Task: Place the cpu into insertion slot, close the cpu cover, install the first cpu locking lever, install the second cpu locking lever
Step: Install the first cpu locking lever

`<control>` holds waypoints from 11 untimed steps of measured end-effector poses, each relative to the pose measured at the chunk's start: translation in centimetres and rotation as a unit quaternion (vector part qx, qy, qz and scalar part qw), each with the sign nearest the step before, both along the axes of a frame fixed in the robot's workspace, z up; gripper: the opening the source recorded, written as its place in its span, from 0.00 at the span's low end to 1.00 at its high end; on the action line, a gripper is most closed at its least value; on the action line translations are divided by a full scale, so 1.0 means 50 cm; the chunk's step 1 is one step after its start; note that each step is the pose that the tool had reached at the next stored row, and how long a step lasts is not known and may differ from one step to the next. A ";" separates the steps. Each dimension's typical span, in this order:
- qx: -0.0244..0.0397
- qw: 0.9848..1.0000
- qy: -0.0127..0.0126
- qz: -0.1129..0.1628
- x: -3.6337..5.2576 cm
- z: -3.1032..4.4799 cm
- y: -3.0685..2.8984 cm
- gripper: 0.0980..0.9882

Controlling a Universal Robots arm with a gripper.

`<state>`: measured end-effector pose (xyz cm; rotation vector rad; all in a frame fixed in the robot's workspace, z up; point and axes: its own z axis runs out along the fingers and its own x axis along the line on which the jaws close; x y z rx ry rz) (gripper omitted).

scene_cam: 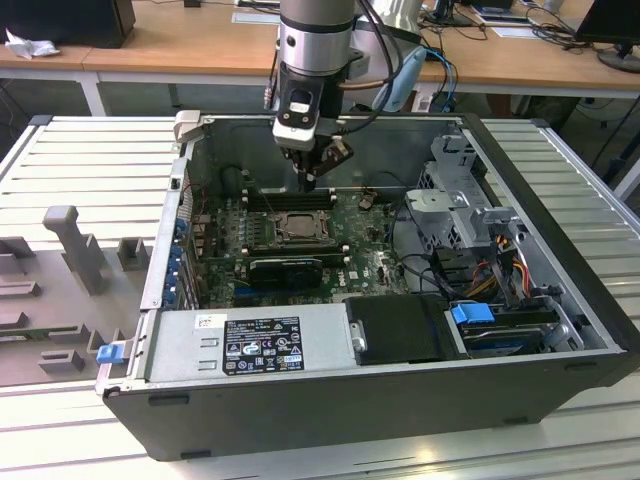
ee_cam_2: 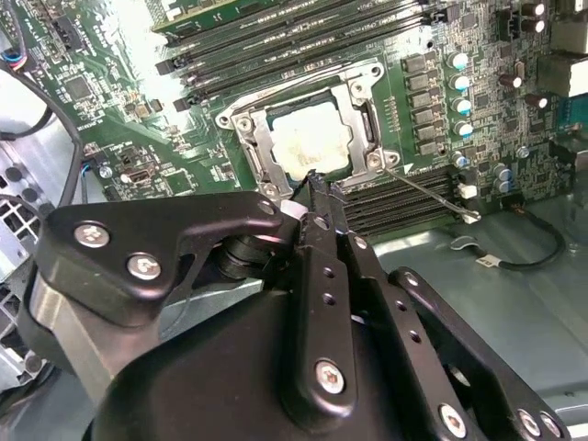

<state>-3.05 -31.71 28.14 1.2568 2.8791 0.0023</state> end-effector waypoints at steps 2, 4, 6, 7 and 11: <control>0.000 1.000 0.000 0.022 0.000 0.000 0.000 0.01; 0.000 0.999 0.000 0.043 0.000 0.000 0.000 0.01; 0.000 0.998 0.000 0.067 0.000 0.000 0.000 0.01; 0.000 0.997 0.000 0.079 0.000 0.000 0.000 0.01; 0.000 0.992 0.000 0.126 0.000 0.000 0.000 0.01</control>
